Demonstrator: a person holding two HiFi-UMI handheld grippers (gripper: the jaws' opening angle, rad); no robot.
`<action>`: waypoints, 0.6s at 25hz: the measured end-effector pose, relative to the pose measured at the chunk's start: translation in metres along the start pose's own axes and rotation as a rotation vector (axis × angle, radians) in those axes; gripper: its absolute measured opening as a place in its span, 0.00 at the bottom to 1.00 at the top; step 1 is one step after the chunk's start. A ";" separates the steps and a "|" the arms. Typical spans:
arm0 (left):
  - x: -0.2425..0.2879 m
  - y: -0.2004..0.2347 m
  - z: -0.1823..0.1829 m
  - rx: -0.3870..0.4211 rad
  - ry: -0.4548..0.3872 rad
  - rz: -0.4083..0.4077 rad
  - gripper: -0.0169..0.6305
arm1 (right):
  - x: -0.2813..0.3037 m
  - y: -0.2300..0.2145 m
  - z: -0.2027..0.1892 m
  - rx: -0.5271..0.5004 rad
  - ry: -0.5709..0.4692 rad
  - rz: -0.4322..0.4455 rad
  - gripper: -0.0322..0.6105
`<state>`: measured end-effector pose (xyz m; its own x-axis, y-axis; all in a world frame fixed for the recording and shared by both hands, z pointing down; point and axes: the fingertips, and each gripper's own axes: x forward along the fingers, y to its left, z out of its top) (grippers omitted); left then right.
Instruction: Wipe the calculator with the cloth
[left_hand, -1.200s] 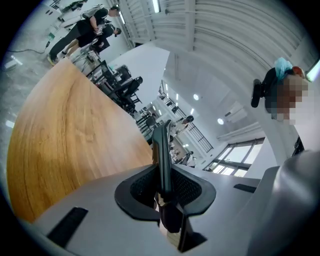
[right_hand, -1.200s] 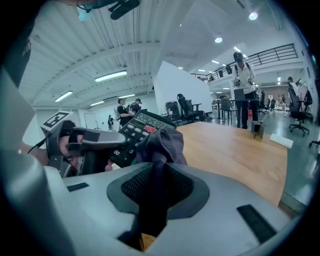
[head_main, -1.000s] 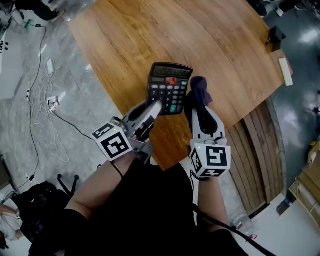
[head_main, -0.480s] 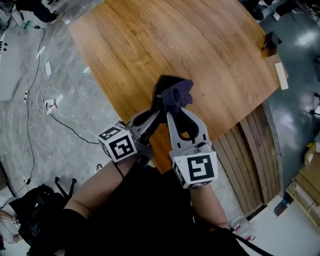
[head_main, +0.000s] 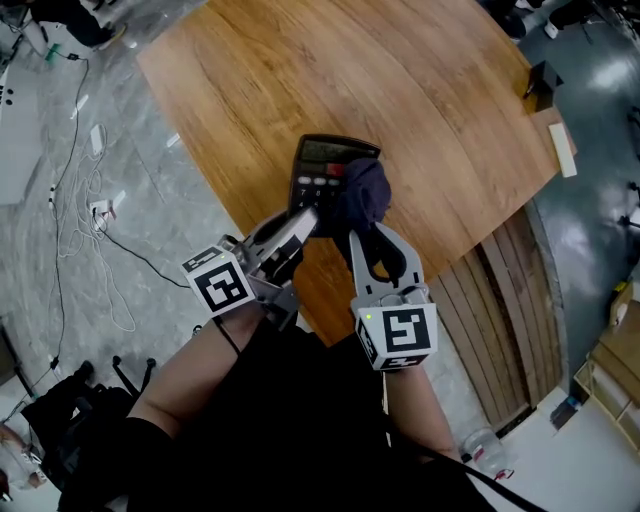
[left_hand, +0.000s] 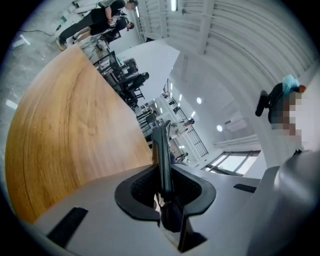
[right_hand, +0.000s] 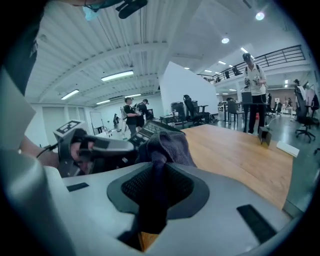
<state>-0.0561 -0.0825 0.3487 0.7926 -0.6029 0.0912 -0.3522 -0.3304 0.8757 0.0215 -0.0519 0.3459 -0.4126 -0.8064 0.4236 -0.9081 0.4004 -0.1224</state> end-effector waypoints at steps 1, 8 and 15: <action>-0.001 -0.002 0.004 -0.006 -0.008 -0.004 0.13 | -0.002 -0.011 -0.009 0.006 0.012 -0.026 0.16; 0.005 -0.011 0.001 -0.079 -0.055 -0.052 0.13 | -0.011 -0.062 -0.046 -0.033 0.035 -0.136 0.16; 0.012 -0.025 -0.002 -0.280 -0.061 -0.115 0.13 | 0.010 -0.008 -0.035 -0.166 -0.091 -0.043 0.16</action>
<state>-0.0368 -0.0797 0.3288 0.7847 -0.6187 -0.0373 -0.1043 -0.1912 0.9760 0.0269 -0.0482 0.3827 -0.3853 -0.8571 0.3419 -0.9040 0.4250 0.0470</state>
